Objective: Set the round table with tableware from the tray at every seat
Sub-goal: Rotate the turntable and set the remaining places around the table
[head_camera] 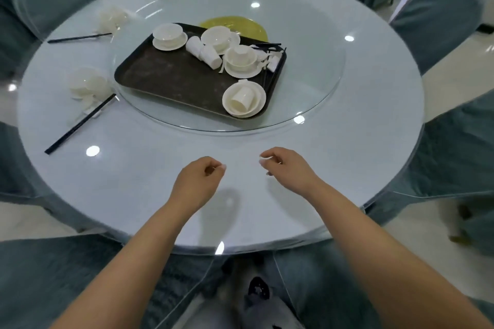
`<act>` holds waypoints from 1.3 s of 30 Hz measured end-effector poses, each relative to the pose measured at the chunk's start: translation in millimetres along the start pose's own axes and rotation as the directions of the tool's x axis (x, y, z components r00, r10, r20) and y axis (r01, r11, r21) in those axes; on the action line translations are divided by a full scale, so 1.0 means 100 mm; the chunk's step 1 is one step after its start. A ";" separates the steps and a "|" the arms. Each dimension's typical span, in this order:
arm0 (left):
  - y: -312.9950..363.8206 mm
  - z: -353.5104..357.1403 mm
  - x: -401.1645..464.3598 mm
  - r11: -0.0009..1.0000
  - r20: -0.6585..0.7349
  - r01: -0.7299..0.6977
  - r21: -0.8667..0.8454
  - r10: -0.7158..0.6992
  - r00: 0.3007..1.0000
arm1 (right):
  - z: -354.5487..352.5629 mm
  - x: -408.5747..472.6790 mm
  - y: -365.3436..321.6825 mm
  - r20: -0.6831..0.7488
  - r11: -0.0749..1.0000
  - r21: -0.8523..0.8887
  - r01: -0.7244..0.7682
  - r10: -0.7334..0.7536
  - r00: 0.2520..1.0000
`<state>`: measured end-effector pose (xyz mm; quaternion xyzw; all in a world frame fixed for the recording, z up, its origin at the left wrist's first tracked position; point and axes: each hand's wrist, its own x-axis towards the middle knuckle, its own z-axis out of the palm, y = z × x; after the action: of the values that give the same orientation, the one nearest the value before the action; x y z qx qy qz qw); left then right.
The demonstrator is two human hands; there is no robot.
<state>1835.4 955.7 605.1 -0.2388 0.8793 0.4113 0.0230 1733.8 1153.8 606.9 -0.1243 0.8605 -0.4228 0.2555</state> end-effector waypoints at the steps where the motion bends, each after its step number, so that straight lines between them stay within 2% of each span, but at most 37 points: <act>1: 0.05 0.02 0.02 1.000 -0.004 0.005 -0.001 -0.005 1.000 | -0.05 0.01 0.02 -0.002 1.000 0.015 -0.001 0.001 1.000; 11: 0.43 0.13 0.48 0.999 -0.029 0.041 -0.007 -0.042 0.999 | -0.34 0.23 0.18 -0.008 0.993 0.115 -0.032 0.033 0.999; 22: 0.47 0.03 1.23 0.994 -0.001 0.098 -0.036 -0.099 0.995 | -0.47 0.76 0.18 -0.072 0.983 0.151 -0.106 0.118 0.990; 29: 0.35 -0.11 1.89 0.990 0.077 0.120 -0.068 -0.115 0.990 | -0.33 1.29 -0.10 -0.105 0.972 0.165 -0.167 0.186 0.977; 32: 0.29 -0.14 2.17 0.977 0.139 0.161 -0.136 -0.143 0.980 | -0.27 1.52 -0.23 -0.129 0.968 0.172 -0.183 0.207 0.970; 39: 0.19 -0.07 2.71 0.933 0.299 0.287 -0.218 -0.216 0.929 | -0.15 1.98 -0.45 -0.161 0.969 0.061 -0.238 0.245 0.956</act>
<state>1588.8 852.1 559.4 -0.2930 0.7685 0.5445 0.1644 1559.3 1051.3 583.6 0.0231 0.8788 -0.4149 0.2347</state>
